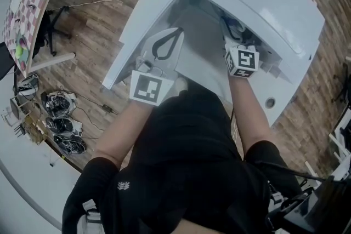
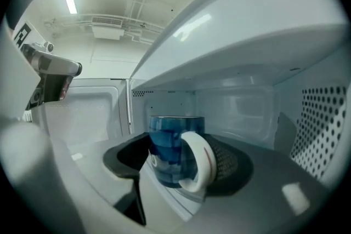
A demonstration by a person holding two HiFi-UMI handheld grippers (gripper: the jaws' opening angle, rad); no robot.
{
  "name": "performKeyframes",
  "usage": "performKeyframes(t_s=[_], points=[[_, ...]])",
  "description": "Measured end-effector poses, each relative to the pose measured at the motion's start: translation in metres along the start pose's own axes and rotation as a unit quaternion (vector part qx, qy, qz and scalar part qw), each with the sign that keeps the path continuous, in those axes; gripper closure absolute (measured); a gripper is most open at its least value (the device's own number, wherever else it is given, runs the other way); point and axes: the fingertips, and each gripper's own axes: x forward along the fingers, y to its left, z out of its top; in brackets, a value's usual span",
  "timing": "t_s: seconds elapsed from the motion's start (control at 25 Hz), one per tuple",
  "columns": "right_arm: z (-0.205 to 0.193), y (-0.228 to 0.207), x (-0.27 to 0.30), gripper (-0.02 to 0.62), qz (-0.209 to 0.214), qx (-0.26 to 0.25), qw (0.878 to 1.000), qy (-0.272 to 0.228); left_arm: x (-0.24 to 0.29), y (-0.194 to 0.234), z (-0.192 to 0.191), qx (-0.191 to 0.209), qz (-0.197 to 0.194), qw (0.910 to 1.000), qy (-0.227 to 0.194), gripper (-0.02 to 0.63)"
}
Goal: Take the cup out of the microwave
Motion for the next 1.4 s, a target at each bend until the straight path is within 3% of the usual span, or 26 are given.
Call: performKeyframes(t_s=[0.92, 1.4], points=[[0.013, 0.04, -0.08, 0.279, -0.012, 0.005, 1.0, -0.022, -0.056, -0.024, 0.019, 0.003, -0.012, 0.9997, -0.023, 0.6], [0.042, 0.052, -0.118, 0.279, -0.022, 0.004, 0.998, -0.051, -0.08, -0.033, 0.038, 0.013, -0.021, 0.9988, -0.041, 0.6]])
